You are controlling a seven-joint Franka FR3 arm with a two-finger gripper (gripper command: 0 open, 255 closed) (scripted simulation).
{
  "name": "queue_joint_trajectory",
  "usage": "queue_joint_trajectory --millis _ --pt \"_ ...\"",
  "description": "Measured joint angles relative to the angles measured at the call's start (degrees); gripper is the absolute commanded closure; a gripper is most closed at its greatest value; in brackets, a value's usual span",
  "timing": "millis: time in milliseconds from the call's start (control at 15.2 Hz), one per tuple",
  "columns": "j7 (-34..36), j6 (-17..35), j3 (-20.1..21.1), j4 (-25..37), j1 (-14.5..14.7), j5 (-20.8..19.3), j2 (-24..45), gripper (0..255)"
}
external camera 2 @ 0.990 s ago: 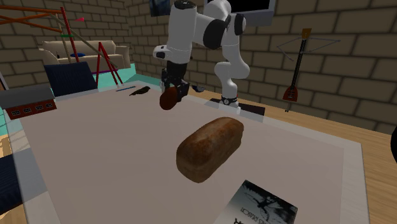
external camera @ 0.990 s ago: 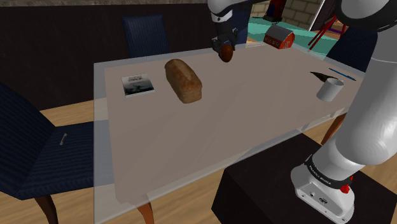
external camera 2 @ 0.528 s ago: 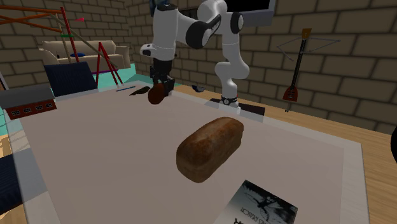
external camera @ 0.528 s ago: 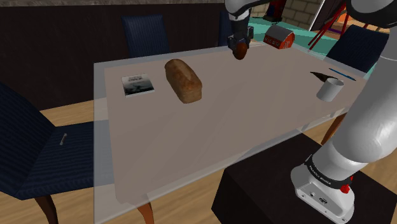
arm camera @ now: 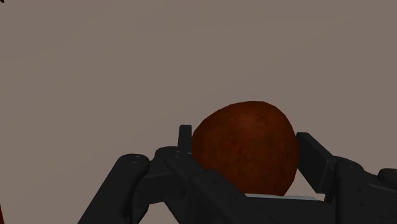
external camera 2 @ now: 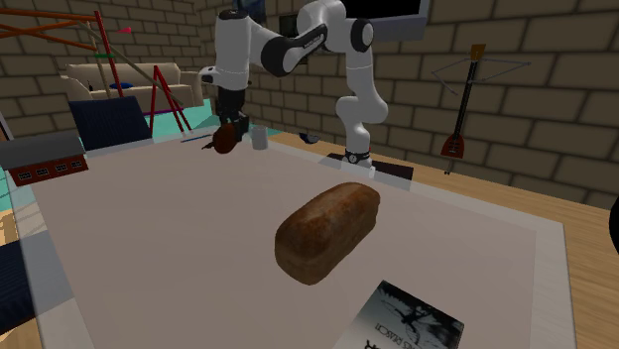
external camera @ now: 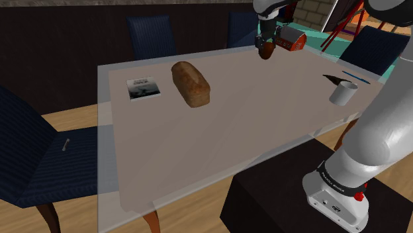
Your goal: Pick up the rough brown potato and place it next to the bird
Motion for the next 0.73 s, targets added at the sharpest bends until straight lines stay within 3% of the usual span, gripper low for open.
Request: queue_joint_trajectory --millis 462,726 --pt "-8.18 3.18 -3.31 0.82 -5.39 0.53 1.29 255" --pt "-13.02 3.74 -4.92 4.34 -8.43 1.41 3.88 255"
